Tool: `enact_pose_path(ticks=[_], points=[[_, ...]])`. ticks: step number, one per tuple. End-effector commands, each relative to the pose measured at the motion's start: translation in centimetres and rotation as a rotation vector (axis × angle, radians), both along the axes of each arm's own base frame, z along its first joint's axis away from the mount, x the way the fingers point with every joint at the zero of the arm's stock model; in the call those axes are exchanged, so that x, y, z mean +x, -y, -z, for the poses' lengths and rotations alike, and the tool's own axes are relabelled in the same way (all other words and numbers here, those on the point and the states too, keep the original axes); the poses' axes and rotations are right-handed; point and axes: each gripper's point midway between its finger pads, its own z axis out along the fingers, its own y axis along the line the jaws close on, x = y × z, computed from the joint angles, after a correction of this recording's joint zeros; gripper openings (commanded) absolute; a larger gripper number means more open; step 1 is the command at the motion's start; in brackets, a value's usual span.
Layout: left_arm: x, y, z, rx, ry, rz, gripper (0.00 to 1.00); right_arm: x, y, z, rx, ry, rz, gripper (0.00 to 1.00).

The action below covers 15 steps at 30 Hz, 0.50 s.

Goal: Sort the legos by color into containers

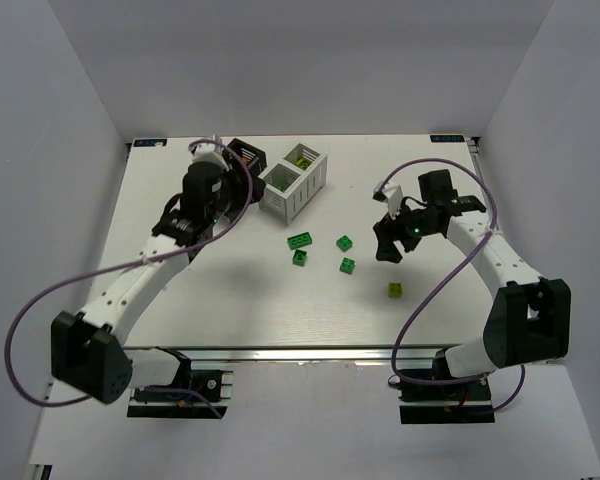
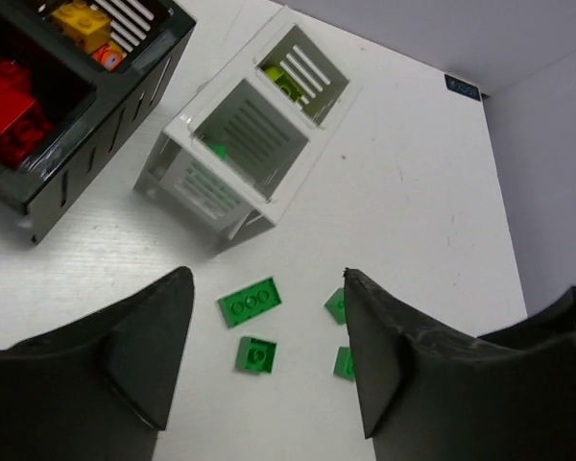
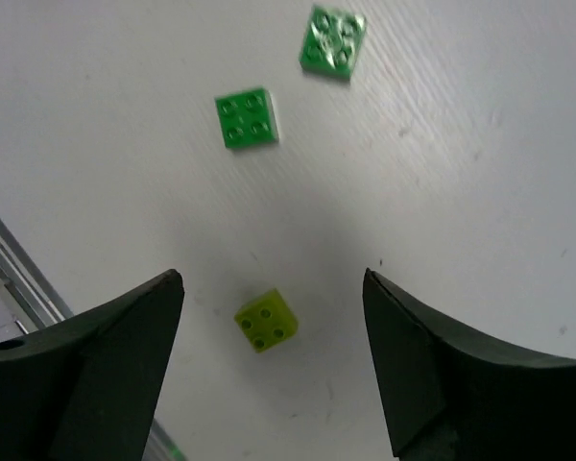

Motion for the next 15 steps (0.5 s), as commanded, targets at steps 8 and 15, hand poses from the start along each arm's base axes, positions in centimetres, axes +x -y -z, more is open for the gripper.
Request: enact_pose_path(ticks=[8, 15], points=[[-4.5, -3.2, 3.4, -0.063, -0.012, -0.109, 0.78, -4.3, 4.1, 5.6, -0.23, -0.255, 0.278, 0.89], [-5.0, -3.7, 5.1, -0.077, -0.05, -0.142, 0.78, -6.4, 3.8, 8.1, -0.246, -0.447, 0.384, 0.87]])
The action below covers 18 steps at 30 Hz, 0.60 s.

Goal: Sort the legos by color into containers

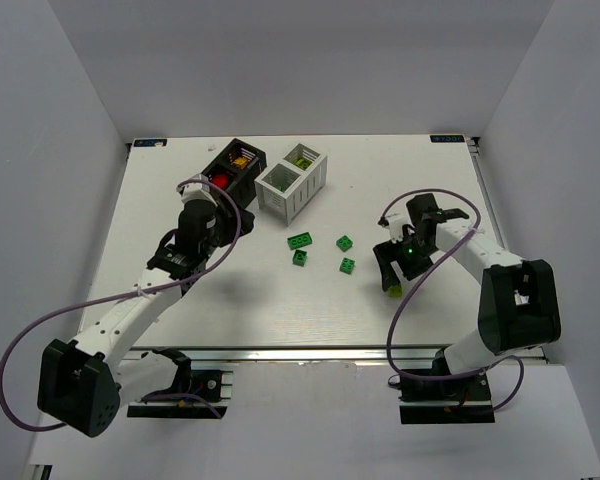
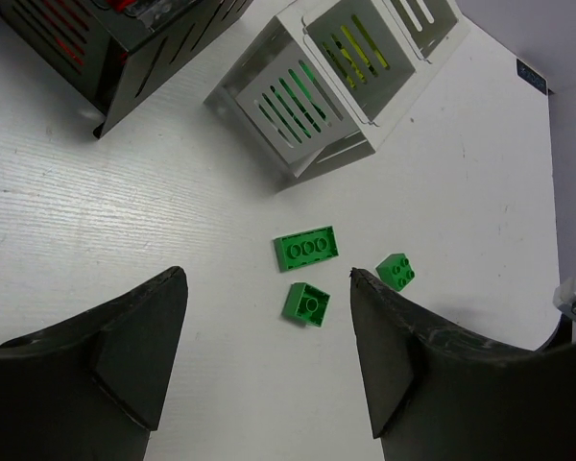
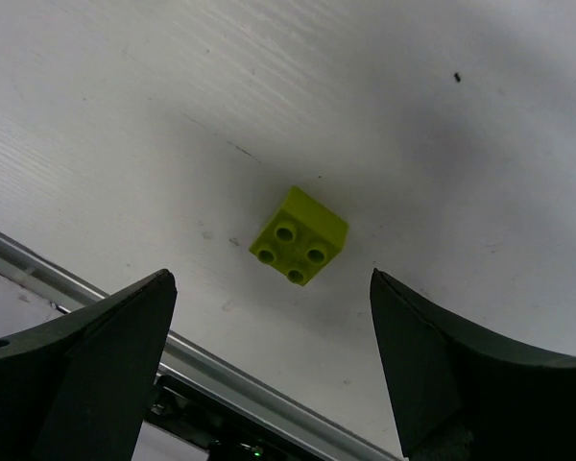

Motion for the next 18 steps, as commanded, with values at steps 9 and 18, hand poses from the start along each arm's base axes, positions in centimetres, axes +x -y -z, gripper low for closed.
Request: enact_pose_path(ticks=[9, 18], points=[[-0.4, -0.8, -0.9, -0.058, 0.048, -0.058, 0.79, -1.4, -1.1, 1.9, 0.031, -0.134, 0.162, 0.77], [-0.5, -0.8, -1.1, -0.065, 0.057, -0.059, 0.79, -0.5, -0.6, 3.3, -0.017, -0.134, 0.221, 0.71]])
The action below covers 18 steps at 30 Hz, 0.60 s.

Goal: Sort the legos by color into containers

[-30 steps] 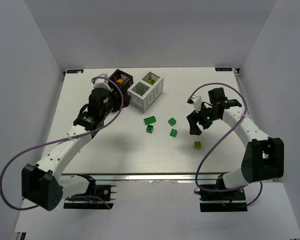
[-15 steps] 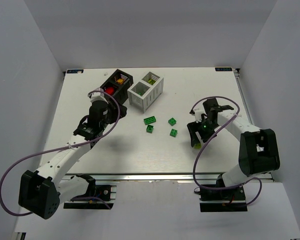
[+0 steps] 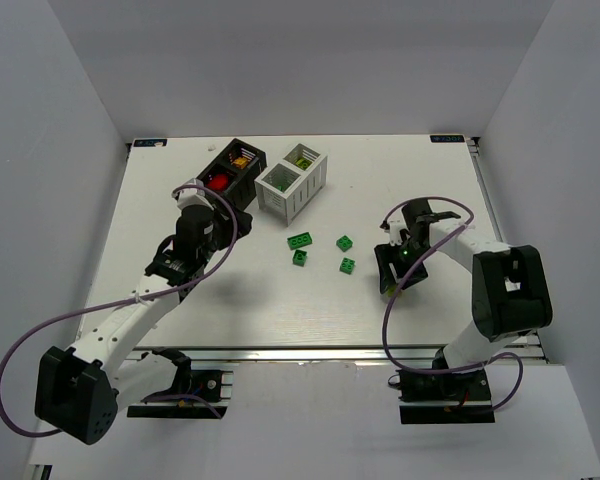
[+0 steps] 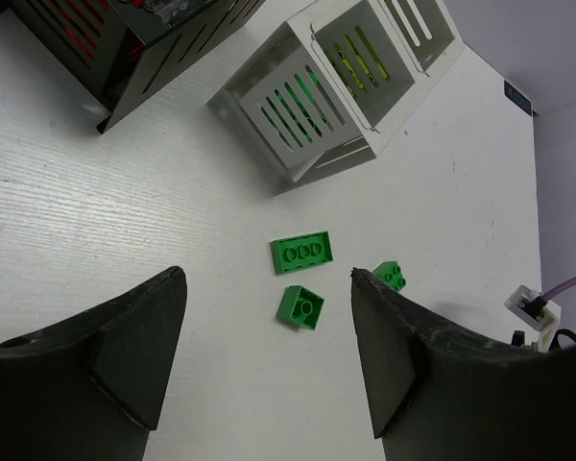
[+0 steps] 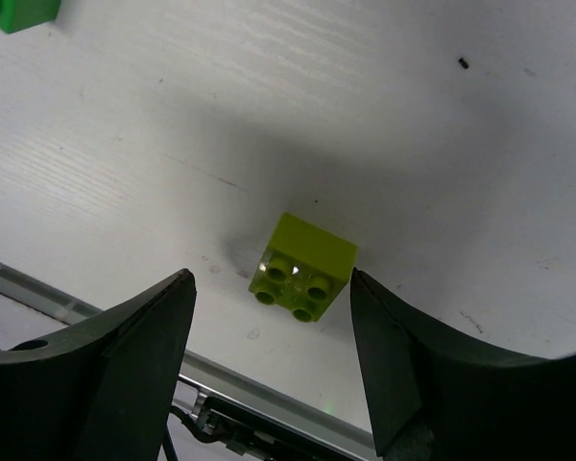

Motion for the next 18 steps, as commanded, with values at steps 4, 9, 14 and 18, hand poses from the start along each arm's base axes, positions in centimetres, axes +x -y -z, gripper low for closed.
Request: enact_pose_path(ticks=[4, 9, 14, 18], points=[[0.0, -0.3, -1.4, -0.021, 0.047, -0.017, 0.79, 0.9, 0.6, 1.0, -0.061, 0.025, 0.052, 0.68], [0.0, -0.3, -1.6, -0.024, 0.051, -0.017, 0.79, 1.0, 1.0, 1.5, -0.101, 0.037, 0.052, 0.61], [0.0, -0.3, -1.7, -0.025, 0.054, -0.019, 0.79, 0.7, 1.0, 1.8, -0.113, 0.038, 0.035, 0.55], [0.0, -0.3, -1.5, -0.022, 0.049, -0.017, 0.79, 0.9, 1.0, 1.4, -0.11, 0.063, 0.005, 0.39]])
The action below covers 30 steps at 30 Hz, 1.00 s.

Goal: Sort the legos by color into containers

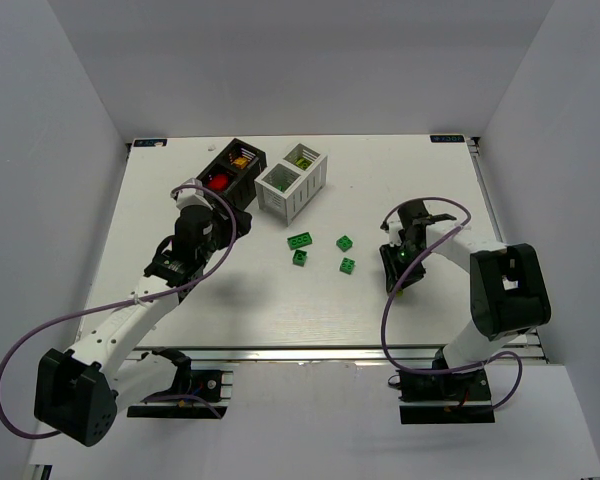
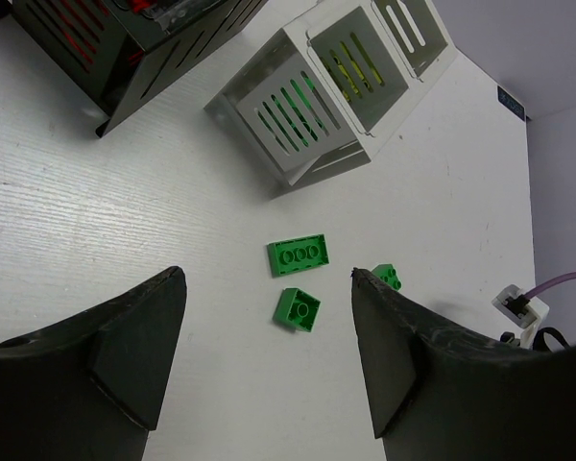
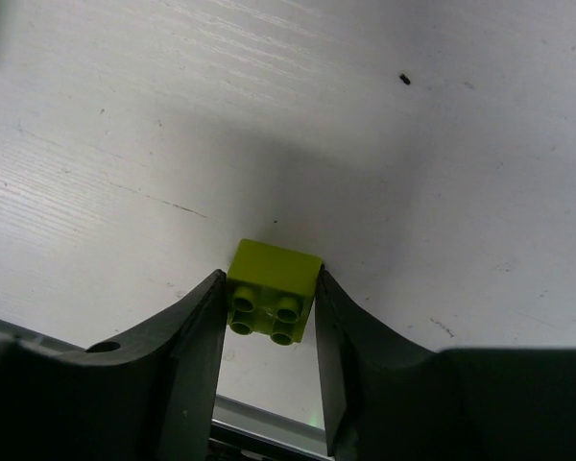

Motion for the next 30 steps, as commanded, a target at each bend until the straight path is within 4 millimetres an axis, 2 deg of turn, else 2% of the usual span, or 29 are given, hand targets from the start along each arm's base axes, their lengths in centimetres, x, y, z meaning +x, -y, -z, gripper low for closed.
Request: enact_pose_path(ticks=[1, 3, 4, 7, 8, 10, 11, 14, 15, 16, 18, 19, 20, 21, 22, 23, 25, 28, 30], points=[[0.1, -0.2, -1.2, -0.017, 0.04, -0.01, 0.79, 0.1, 0.2, 0.0, -0.015, 0.03, -0.038, 0.32], [0.0, 0.0, -1.0, -0.021, 0.036, 0.0, 0.79, 0.7, 0.2, -0.6, -0.014, 0.067, -0.079, 0.24], [0.1, 0.1, -1.0, -0.025, 0.037, 0.004, 0.79, 1.2, 0.1, -1.0, -0.011, 0.087, -0.093, 0.15], [0.0, 0.4, -0.5, -0.029, 0.026, 0.015, 0.79, 3.9, -0.6, -3.2, 0.015, 0.201, -0.163, 0.0], [0.0, 0.4, -0.4, -0.031, 0.023, 0.016, 0.79, 5.3, -1.4, -4.6, 0.046, 0.251, -0.185, 0.0], [-0.1, 0.5, -0.1, -0.032, 0.019, 0.019, 0.79, 6.9, -2.7, -6.4, 0.108, 0.308, -0.244, 0.0], [-0.1, 0.5, -0.2, -0.035, 0.02, 0.02, 0.79, 8.5, -3.6, -8.1, 0.138, 0.358, -0.267, 0.0], [-0.2, 0.6, 0.1, -0.035, 0.015, 0.024, 0.79, 10.3, -6.3, -10.9, 0.259, 0.418, -0.373, 0.0], [-0.2, 0.5, 0.2, -0.034, 0.012, 0.024, 0.79, 11.9, -7.1, -13.2, 0.29, 0.483, -0.393, 0.0], [-0.3, 0.6, 0.3, -0.035, 0.01, 0.027, 0.79, 12.4, -8.3, -14.5, 0.347, 0.517, -0.442, 0.0], [-0.4, 0.5, 0.4, -0.039, 0.009, 0.023, 0.79, 14.9, -9.6, -16.4, 0.379, 0.61, -0.46, 0.0], [-0.5, 0.5, 0.6, -0.043, 0.008, 0.025, 0.79, 16.2, -10.5, -18.4, 0.413, 0.679, -0.473, 0.0], [-0.6, 0.5, 0.7, -0.047, 0.005, 0.025, 0.79, 17.0, -11.2, -19.2, 0.43, 0.723, -0.479, 0.0], [-0.7, 0.5, 0.8, -0.05, 0.004, 0.025, 0.79, 19.1, -12.2, -21.3, 0.449, 0.854, -0.489, 0.0], [-0.7, 0.6, 0.9, -0.052, 0.002, 0.026, 0.79, 20.0, -12.9, -22.3, 0.461, 0.909, -0.49, 0.0], [-0.8, 0.6, 1.0, -0.052, -0.001, 0.027, 0.79, 21.3, -14.3, -24.0, 0.491, 1.0, -0.497, 0.0], [-0.9, 0.5, 1.2, -0.051, -0.01, 0.027, 0.79, 22.6, -15.6, -25.3, 0.509, 1.073, -0.491, 0.0], [-1.2, 0.4, 1.3, -0.057, -0.013, 0.019, 0.79, 25.3, -19.0, -26.7, 0.554, 1.135, -0.48, 0.0], [-1.5, 0.2, 1.6, -0.059, -0.016, 0.016, 0.79, 26.3, -20.3, -26.8, 0.579, 1.13, -0.464, 0.0]])
